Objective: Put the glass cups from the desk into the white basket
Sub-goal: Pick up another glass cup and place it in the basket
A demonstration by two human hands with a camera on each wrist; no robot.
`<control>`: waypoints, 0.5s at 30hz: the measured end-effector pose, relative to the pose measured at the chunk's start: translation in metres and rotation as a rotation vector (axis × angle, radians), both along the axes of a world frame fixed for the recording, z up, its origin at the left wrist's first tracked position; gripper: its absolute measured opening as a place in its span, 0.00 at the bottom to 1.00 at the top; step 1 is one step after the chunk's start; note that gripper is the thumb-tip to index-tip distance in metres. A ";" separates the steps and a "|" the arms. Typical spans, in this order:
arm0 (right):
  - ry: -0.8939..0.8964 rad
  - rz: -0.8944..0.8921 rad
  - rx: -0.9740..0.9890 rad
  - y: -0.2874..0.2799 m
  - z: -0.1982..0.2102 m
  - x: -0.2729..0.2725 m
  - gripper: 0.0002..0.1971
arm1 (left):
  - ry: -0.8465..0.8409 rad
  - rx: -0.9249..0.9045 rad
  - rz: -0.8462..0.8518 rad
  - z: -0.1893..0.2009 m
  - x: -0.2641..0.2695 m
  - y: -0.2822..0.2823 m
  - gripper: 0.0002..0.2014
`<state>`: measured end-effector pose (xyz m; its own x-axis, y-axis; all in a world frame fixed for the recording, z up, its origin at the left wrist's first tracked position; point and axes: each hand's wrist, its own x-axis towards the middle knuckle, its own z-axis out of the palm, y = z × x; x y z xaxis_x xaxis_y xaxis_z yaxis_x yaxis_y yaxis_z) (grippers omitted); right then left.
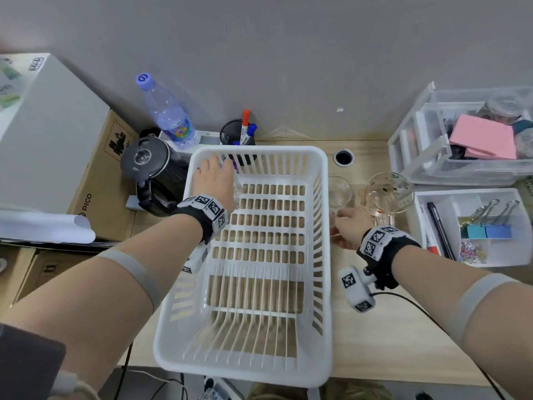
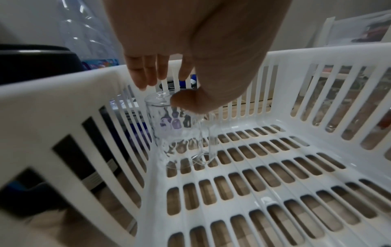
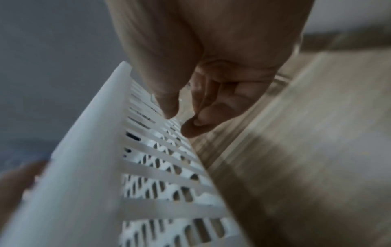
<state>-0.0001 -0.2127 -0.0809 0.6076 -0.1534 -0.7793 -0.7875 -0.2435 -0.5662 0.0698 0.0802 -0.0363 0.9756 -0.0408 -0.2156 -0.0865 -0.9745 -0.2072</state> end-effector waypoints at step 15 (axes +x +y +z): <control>-0.076 -0.210 0.281 -0.015 0.055 -0.012 0.06 | -0.001 -0.294 0.098 0.041 -0.019 -0.030 0.19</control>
<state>-0.0123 -0.2277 -0.0254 0.6434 -0.0673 -0.7625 -0.7569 0.0926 -0.6469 0.0509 0.0506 0.0048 0.9783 -0.0068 -0.2072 0.0111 -0.9963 0.0851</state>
